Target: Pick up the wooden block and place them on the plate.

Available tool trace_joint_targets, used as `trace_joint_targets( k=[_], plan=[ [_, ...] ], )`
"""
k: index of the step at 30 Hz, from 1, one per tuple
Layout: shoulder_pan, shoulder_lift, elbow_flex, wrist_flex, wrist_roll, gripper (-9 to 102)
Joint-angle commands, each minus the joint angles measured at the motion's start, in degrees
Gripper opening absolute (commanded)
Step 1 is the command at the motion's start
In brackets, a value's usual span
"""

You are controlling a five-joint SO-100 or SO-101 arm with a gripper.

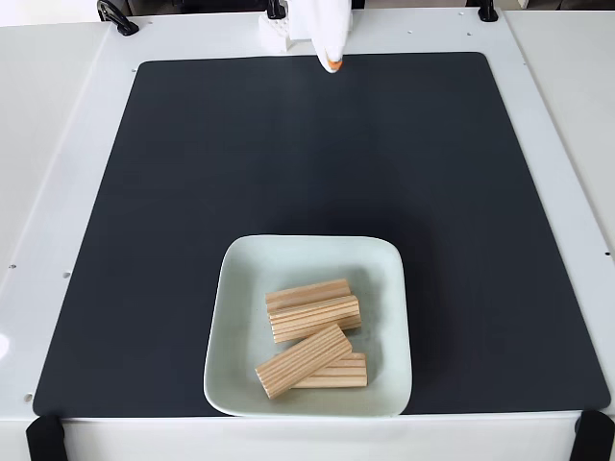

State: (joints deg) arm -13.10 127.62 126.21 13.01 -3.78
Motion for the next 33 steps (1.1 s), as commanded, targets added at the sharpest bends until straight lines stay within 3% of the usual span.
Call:
trace_joint_targets(
  k=[1,14,21,33],
  plan=[
    [-0.35,13.89,14.24,-6.24,0.44,0],
    [-3.08,50.63,44.74,-5.45,5.89,-1],
    [-2.99,60.56,50.8,9.93,5.98,0],
    [-0.26,65.3,55.55,28.04,5.98,-1]
  ],
)
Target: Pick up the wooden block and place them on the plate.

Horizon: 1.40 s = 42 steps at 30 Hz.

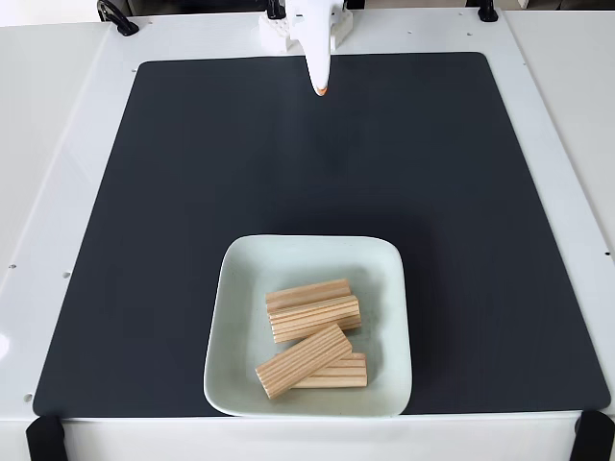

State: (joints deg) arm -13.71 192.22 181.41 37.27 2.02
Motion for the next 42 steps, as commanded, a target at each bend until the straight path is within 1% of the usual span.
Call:
trace_joint_targets(
  k=[1,42],
  plan=[
    [0.35,0.7,0.26,5.27,0.09,-1],
    [0.26,0.7,0.18,5.98,-0.53,-1]
  ],
)
